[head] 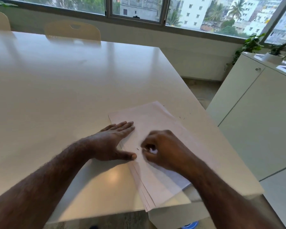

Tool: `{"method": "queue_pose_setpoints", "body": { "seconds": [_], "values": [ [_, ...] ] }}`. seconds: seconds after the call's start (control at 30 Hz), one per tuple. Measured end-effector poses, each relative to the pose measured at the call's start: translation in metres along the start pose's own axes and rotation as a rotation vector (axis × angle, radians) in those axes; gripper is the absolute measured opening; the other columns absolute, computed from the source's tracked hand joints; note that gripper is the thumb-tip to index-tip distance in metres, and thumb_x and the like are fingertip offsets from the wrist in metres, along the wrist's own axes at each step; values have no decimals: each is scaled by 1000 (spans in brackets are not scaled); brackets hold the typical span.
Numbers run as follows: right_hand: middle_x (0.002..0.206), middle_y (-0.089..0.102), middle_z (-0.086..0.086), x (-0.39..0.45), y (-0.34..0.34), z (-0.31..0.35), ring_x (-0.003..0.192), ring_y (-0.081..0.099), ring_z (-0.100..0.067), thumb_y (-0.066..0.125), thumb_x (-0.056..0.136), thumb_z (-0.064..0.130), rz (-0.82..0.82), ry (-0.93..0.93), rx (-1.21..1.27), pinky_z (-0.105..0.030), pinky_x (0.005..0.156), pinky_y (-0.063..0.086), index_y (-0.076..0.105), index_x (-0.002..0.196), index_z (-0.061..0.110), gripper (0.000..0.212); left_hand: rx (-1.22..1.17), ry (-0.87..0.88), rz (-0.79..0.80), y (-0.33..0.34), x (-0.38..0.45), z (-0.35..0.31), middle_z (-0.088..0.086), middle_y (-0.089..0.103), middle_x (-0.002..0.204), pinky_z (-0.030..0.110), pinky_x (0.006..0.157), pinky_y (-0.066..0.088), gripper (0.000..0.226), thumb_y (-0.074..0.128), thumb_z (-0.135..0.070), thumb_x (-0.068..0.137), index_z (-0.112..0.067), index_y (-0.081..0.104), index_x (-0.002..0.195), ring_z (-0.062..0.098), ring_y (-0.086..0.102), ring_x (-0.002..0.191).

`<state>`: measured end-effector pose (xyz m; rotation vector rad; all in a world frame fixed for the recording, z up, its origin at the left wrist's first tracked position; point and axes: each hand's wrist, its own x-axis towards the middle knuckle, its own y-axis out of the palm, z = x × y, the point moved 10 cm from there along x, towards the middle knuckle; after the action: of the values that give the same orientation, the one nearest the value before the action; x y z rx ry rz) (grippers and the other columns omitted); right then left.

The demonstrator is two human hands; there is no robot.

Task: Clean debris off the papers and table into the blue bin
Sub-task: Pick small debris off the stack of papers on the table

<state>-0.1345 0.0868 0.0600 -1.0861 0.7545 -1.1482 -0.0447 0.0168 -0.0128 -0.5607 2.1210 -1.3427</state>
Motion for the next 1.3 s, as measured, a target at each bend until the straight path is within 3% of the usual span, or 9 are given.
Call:
{"method": "queue_pose_setpoints", "body": {
  "seconds": [0.13, 0.27, 0.43, 0.53, 0.63, 0.73, 0.93, 1.13, 1.3],
  "values": [
    [95, 69, 3, 12, -2, -2, 76, 61, -6, 68, 86, 21, -51, 16, 11, -24, 75, 55, 73, 101, 15, 18, 13, -6, 17, 2, 0, 1, -18, -17, 158, 21, 114, -12, 124, 31, -97, 56, -32, -8, 153, -4, -22, 139],
    [96, 66, 11, -35, 1, -11, 77, 60, -1, 68, 86, 26, 91, 55, 49, -18, 75, 53, 71, 104, 22, 19, 11, -3, 19, 2, 2, -1, -17, -16, 159, 21, 114, -12, 120, 35, -94, 60, -32, -7, 153, -5, -21, 139],
    [87, 69, 5, 6, -6, -1, 71, 61, -6, 71, 82, 22, -69, 36, 18, -23, 70, 54, 75, 94, 18, 14, 12, -24, 43, 4, 2, 4, -16, -17, 158, 26, 117, -9, 129, 28, -101, 50, -32, -8, 153, -2, -21, 140],
    [90, 65, 9, -14, -9, -5, 73, 58, -3, 69, 84, 23, -37, 75, -29, -18, 70, 51, 73, 98, 20, 15, 7, -16, 40, 6, 2, 3, -16, -18, 158, 28, 119, -8, 129, 27, -102, 49, -33, -7, 153, -2, -21, 141],
    [91, 63, 12, -45, -35, -29, 75, 57, 1, 70, 84, 25, -25, 194, 9, -10, 71, 44, 71, 102, 24, 18, -23, -4, 44, 2, 2, 1, -17, -18, 159, 30, 119, -8, 120, 32, -99, 53, -41, -2, 152, -1, -21, 141],
    [87, 62, 11, -35, -48, -45, 72, 55, 1, 69, 84, 26, -168, 241, 19, -9, 67, 40, 71, 105, 22, 21, -54, -4, 53, 3, -1, -1, -15, -16, 160, 36, 120, -7, 100, 35, -95, 58, -56, 8, 146, 2, -19, 143],
    [97, 64, 3, -16, -10, -46, 84, 61, -11, 65, 85, 23, -132, 269, 46, -33, 79, 56, 72, 103, 19, 19, -126, -81, -192, -10, -6, -20, -12, 5, 162, 32, 120, 1, 92, 59, -83, 62, -46, 34, 142, 5, -3, 147],
    [91, 67, 3, -36, -18, -52, 77, 60, -10, 64, 83, 24, -121, 351, -44, -26, 73, 53, 73, 97, 20, 17, -103, -84, -79, 0, -12, -22, -14, -11, 161, 36, 121, -5, 107, 58, -89, 53, -51, 19, 145, 5, -19, 145],
    [87, 65, 5, -20, 7, -7, 78, 61, -8, 69, 81, 25, -83, 277, 177, -27, 76, 56, 67, 96, 22, 16, -64, -77, -45, 2, -12, -22, -13, -19, 160, 32, 119, -9, 111, 57, -89, 54, -50, 11, 147, 4, -24, 142]
  ]
}}
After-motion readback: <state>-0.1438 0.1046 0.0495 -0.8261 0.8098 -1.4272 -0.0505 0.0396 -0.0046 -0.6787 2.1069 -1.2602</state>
